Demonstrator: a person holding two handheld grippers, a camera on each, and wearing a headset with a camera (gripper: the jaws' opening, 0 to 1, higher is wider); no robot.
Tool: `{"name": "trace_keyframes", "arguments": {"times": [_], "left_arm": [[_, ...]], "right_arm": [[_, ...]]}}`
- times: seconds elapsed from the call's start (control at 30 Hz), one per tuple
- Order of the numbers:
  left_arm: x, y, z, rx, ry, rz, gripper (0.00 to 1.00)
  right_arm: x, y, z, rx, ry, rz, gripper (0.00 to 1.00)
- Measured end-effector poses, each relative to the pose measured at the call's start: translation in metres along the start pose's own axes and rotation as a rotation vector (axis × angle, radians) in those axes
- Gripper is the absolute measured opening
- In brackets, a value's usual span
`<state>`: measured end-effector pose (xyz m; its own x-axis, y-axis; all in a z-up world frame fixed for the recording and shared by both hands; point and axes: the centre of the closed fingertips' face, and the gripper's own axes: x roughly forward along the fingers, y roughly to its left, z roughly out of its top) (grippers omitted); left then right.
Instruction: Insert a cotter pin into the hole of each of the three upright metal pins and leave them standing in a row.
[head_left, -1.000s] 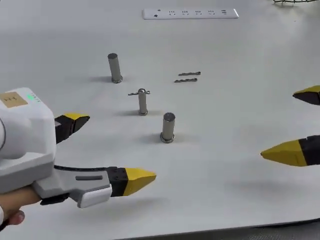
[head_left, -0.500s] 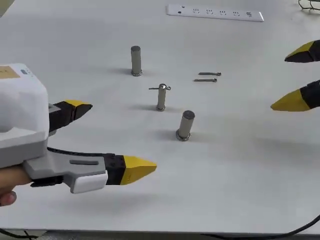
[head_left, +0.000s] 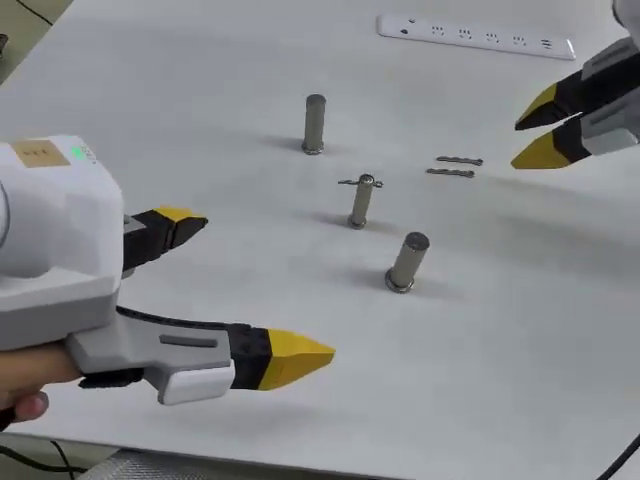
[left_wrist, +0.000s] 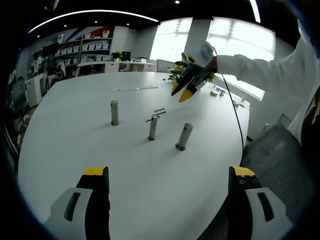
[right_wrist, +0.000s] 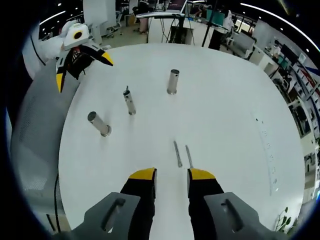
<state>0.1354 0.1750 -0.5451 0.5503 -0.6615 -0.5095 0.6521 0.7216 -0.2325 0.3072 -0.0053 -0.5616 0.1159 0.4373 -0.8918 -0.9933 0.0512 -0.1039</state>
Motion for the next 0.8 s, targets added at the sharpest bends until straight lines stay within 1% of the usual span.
{"name": "trace_keyframes", "arguments": {"times": [0.03, 0.07, 0.13, 0.23, 0.37, 0.4, 0.5, 0.63, 0.67, 0.7, 0.77, 0.8], "left_arm": [[0.0, -0.001, 0.0, -0.004, -0.006, -0.002, 0.99], [0.001, -0.003, 0.001, -0.015, -0.012, -0.011, 0.99], [0.002, -0.004, 0.0, -0.018, -0.013, -0.015, 0.99], [0.003, -0.004, 0.002, -0.018, -0.02, -0.014, 0.99], [0.002, -0.002, 0.002, -0.027, -0.025, -0.011, 0.99], [0.002, 0.0, 0.001, -0.033, -0.025, -0.005, 0.99], [0.003, 0.003, 0.0, -0.044, -0.026, 0.001, 0.99], [0.005, 0.003, 0.0, -0.052, -0.028, -0.003, 0.99], [0.005, 0.003, 0.0, -0.054, -0.028, -0.004, 0.99], [0.006, 0.003, 0.0, -0.054, -0.027, -0.006, 0.99], [0.008, 0.004, -0.001, -0.052, -0.024, -0.004, 0.99], [0.009, 0.004, -0.001, -0.051, -0.021, -0.006, 0.99]], "right_arm": [[0.003, 0.004, 0.003, 0.005, 0.006, 0.005, 0.18], [0.011, 0.003, 0.002, 0.015, 0.022, 0.017, 0.17], [0.021, 0.001, 0.0, 0.01, 0.042, 0.028, 0.14], [0.031, -0.002, 0.0, 0.009, 0.061, 0.041, 0.13], [0.039, -0.003, -0.001, 0.02, 0.084, 0.05, 0.1], [0.041, -0.003, -0.003, 0.024, 0.097, 0.053, 0.1], [0.046, -0.004, -0.005, 0.026, 0.108, 0.05, 0.09], [0.049, -0.003, 0.0, 0.055, 0.085, 0.056, 0.04], [0.049, -0.002, 0.0, 0.058, 0.088, 0.06, 0.01], [0.05, -0.001, -0.001, 0.055, 0.094, 0.063, 0.0], [0.05, -0.008, -0.001, 0.052, 0.091, 0.06, 0.0], [0.049, -0.007, -0.001, 0.061, 0.097, 0.058, 0.0]]}}
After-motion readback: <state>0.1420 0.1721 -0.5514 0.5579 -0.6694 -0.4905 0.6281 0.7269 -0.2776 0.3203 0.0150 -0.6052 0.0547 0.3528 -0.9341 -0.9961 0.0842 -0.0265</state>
